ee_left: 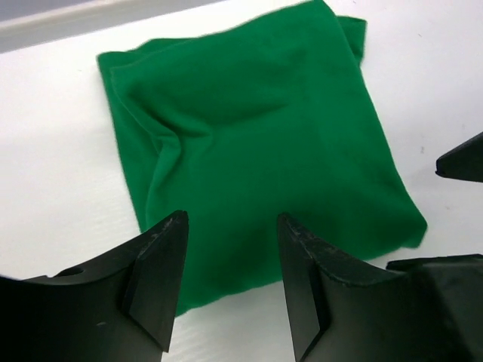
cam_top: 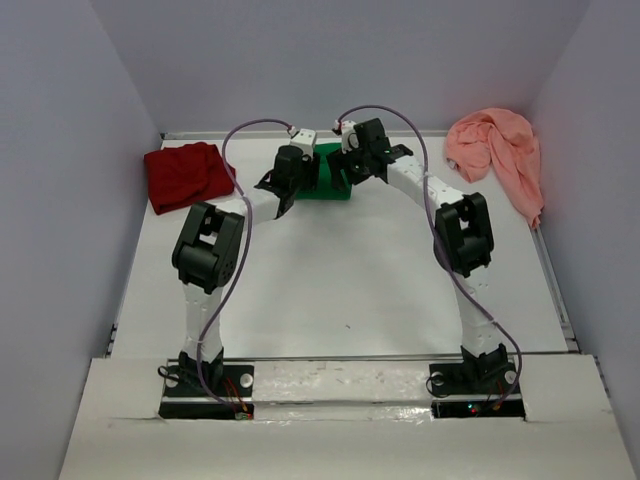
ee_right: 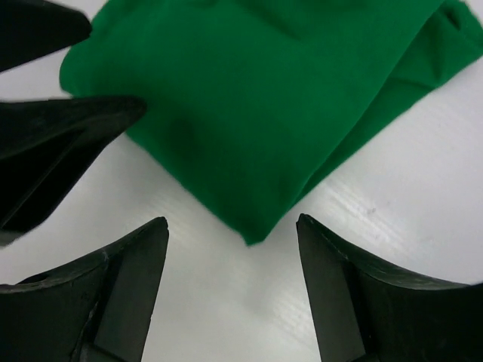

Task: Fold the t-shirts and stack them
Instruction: Fold the long partially folded tshirt into a neat square

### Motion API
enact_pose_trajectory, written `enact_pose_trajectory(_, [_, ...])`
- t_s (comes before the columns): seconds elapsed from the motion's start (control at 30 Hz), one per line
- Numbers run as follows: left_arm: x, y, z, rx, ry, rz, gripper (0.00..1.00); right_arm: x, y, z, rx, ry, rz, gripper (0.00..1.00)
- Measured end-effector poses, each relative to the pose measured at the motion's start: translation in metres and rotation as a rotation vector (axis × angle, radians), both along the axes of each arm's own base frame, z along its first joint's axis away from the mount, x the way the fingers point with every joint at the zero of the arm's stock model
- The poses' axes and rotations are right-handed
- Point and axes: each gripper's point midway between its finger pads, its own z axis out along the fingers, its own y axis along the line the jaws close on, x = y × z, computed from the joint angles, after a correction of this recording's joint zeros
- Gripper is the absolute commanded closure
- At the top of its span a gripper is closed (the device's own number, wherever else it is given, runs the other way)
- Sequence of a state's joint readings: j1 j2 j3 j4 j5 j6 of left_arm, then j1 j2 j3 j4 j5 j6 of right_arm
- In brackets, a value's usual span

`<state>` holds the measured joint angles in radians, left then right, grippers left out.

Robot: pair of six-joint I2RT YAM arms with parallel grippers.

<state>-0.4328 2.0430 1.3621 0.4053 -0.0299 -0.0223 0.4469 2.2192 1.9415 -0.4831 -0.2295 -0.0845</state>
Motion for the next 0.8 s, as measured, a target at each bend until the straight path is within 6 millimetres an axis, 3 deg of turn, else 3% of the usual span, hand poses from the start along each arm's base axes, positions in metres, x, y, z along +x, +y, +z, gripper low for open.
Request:
enact_pose_trajectory(0.1, [0.012, 0.005, 0.006, 0.022, -0.021, 0.047, 0.39, 0.023, 0.008, -0.008, -0.001, -0.022, -0.008, 0.24])
enact_pose_trajectory(0.37, [0.037, 0.011, 0.024, 0.062, -0.092, 0.108, 0.39, 0.051, 0.018, -0.011, 0.015, -0.082, -0.023, 0.26])
enact_pose_trajectory(0.6, [0.067, 0.006, 0.009, 0.065, -0.092, 0.106, 0.39, 0.076, 0.020, -0.025, 0.014, -0.133, -0.061, 0.27])
enact_pose_trajectory(0.8, [0.091, 0.000, -0.004, 0.069, -0.063, 0.093, 0.39, 0.071, 0.029, -0.038, 0.045, -0.085, -0.051, 0.26])
